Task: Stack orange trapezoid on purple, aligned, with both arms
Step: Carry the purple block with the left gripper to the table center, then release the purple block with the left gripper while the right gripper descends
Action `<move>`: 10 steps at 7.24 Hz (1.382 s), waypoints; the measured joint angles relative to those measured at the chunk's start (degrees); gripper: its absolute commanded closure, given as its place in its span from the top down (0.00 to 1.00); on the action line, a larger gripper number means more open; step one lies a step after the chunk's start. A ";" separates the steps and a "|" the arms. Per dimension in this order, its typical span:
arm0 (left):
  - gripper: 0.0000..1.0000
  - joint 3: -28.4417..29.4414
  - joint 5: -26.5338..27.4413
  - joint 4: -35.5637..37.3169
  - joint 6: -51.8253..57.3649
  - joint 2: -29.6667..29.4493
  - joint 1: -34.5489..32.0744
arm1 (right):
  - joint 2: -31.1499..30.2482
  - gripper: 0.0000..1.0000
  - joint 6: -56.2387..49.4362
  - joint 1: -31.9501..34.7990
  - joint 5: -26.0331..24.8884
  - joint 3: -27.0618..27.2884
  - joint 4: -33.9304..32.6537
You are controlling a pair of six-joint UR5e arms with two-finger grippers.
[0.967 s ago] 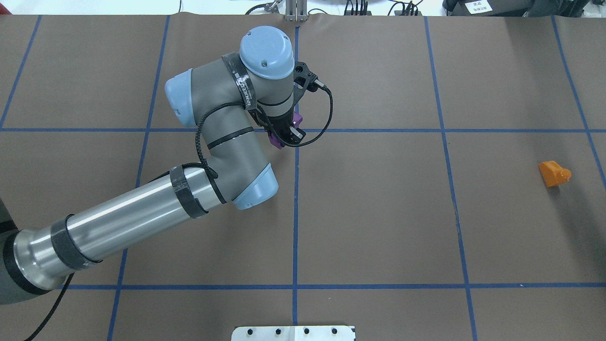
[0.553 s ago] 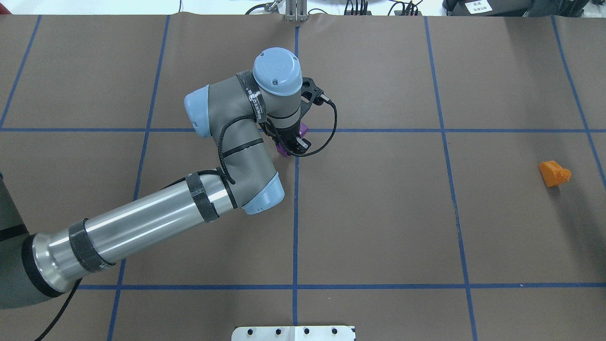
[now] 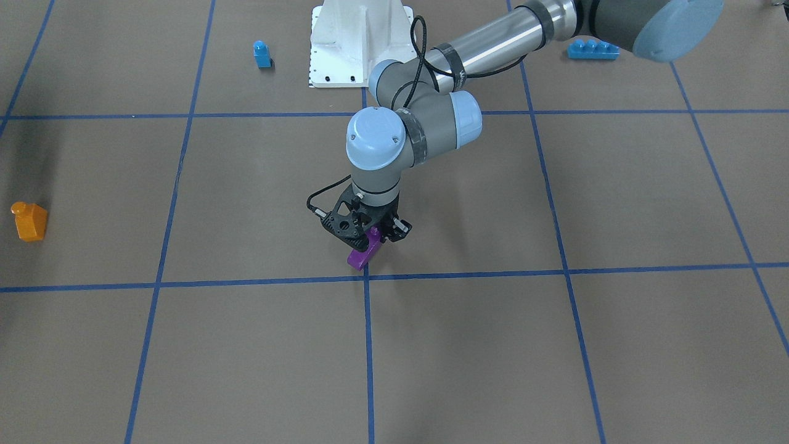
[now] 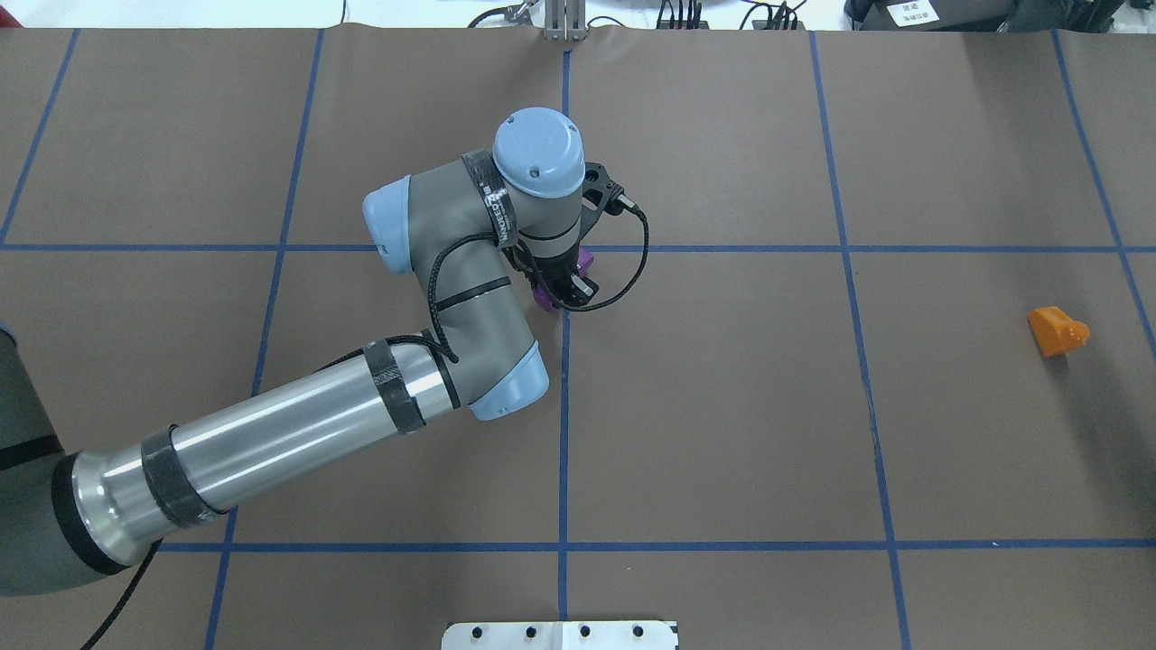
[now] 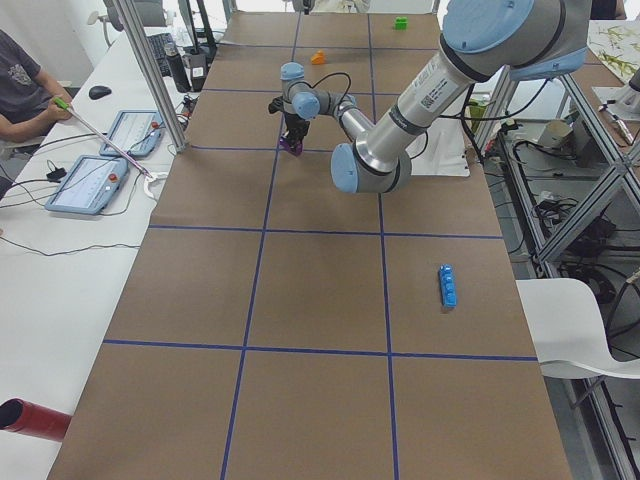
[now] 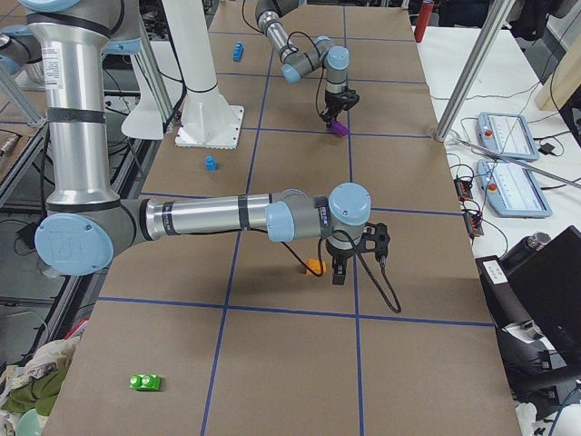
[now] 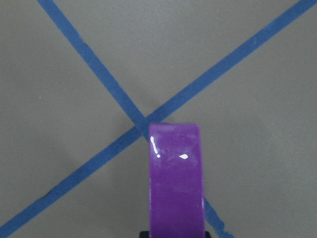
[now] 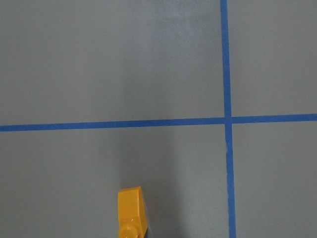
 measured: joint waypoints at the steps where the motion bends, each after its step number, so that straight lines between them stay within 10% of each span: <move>1: 0.56 0.11 0.00 0.01 -0.21 -0.31 0.47 | 0.02 1.00 0.00 -0.01 0.00 0.00 0.00; 2: 1.00 0.36 0.00 0.03 -0.26 -0.55 0.80 | 0.01 1.00 0.00 -0.01 0.00 -0.01 0.00; 10: 1.00 -4.31 -3.64 10.12 -0.32 -5.77 -7.36 | -1.94 1.00 9.06 -7.96 -4.29 0.66 8.86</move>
